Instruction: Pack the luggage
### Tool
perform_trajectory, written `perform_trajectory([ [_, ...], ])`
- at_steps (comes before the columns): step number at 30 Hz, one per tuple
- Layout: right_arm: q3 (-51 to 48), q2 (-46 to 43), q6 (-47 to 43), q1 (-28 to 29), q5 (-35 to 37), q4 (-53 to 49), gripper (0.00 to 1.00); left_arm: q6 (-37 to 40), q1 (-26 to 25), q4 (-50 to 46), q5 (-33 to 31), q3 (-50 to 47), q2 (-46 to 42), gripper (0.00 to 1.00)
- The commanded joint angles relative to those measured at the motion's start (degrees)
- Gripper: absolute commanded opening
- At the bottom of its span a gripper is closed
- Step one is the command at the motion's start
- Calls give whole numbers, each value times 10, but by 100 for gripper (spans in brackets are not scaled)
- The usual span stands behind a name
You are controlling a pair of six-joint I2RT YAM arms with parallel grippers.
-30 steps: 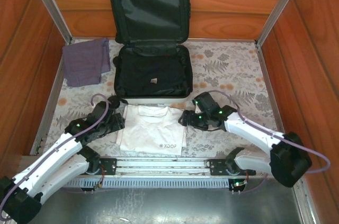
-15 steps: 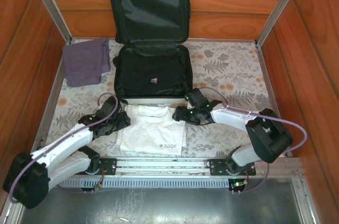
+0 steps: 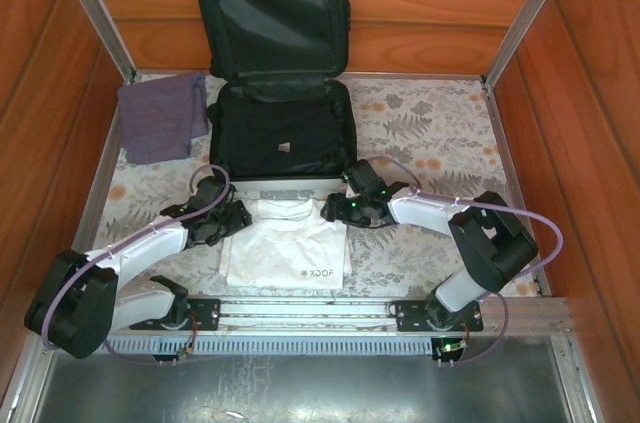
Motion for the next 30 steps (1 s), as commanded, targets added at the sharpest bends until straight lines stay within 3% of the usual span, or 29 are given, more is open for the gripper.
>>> perform_trajectory([
  [1, -22, 43, -16, 4, 8, -20, 65, -50, -3, 59, 28, -41, 19, 82],
  [12, -61, 13, 22, 35, 42, -33, 39, -107, -74, 106, 13, -55, 109, 76],
  [15, -76, -9, 39, 45, 67, -41, 31, -126, -90, 109, 11, -59, 121, 64],
  [24, -77, -91, 48, 69, 108, -91, 2, -128, -153, 101, 4, -36, 83, 0],
  [30, -33, -199, 17, 82, 149, -190, 0, -123, -195, 32, -44, -20, -69, 0],
])
